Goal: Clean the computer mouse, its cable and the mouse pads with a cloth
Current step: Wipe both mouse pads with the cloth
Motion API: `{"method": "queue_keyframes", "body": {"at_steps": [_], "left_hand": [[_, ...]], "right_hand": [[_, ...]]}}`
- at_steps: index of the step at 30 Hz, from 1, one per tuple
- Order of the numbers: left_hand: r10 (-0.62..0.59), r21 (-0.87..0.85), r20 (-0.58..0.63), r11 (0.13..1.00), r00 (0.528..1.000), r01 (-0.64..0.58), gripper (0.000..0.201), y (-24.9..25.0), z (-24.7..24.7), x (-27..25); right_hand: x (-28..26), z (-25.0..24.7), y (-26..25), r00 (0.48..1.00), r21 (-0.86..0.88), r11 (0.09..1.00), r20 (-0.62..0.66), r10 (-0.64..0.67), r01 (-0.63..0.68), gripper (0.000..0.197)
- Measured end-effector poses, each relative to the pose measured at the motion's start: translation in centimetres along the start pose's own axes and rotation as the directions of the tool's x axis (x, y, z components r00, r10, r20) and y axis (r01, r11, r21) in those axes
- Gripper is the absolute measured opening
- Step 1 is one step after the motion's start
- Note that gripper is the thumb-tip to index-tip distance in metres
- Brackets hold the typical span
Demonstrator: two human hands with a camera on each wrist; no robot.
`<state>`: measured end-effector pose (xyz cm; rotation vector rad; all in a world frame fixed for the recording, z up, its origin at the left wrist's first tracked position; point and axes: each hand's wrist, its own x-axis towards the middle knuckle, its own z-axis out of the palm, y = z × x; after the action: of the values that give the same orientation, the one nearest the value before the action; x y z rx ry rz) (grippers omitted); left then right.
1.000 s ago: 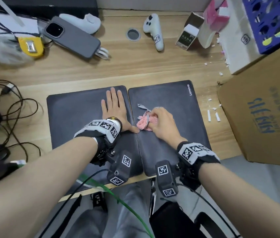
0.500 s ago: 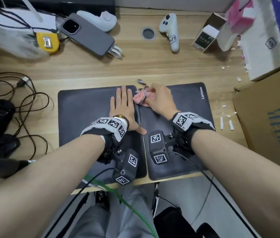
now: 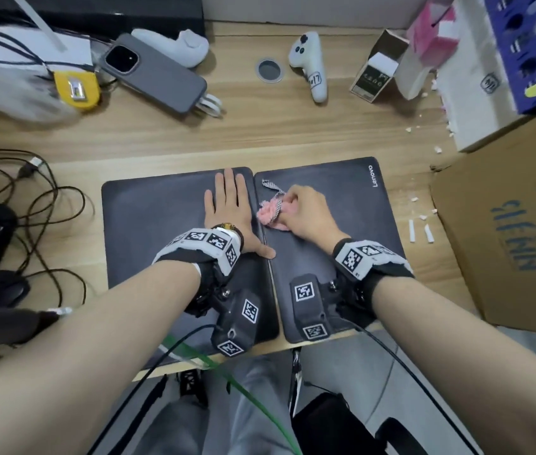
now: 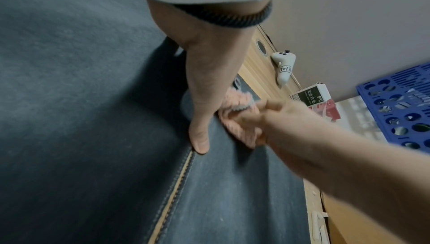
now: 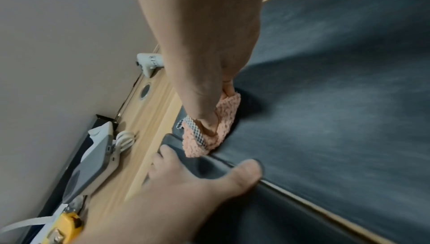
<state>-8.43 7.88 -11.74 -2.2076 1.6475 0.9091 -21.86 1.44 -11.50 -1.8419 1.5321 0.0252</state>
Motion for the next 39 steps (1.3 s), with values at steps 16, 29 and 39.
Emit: {"method": "queue_keyframes", "body": {"at_steps": [16,29,39], "left_hand": [[-0.167,0.095,0.144,0.984,0.975,0.154,0.159,2.4,-1.7,0.3],[-0.019,0.038,0.145,0.999,0.989,0.014,0.157,1.0,-1.7,0.3],[-0.062,0.063,0.198,0.997,0.978,0.05,0.151,1.3,-2.1,0.4]], "right_hand": [[5.2,-3.0,2.1,0.987,0.082,0.996,-0.158,-0.03,0.043,0.019],[3.7,-3.2,2.9,0.966,0.108,0.993,-0.258,-0.012,0.041,0.025],[4.4,-3.1,1.9,0.985,0.087,0.991,-0.146,-0.09,0.104,0.026]]}}
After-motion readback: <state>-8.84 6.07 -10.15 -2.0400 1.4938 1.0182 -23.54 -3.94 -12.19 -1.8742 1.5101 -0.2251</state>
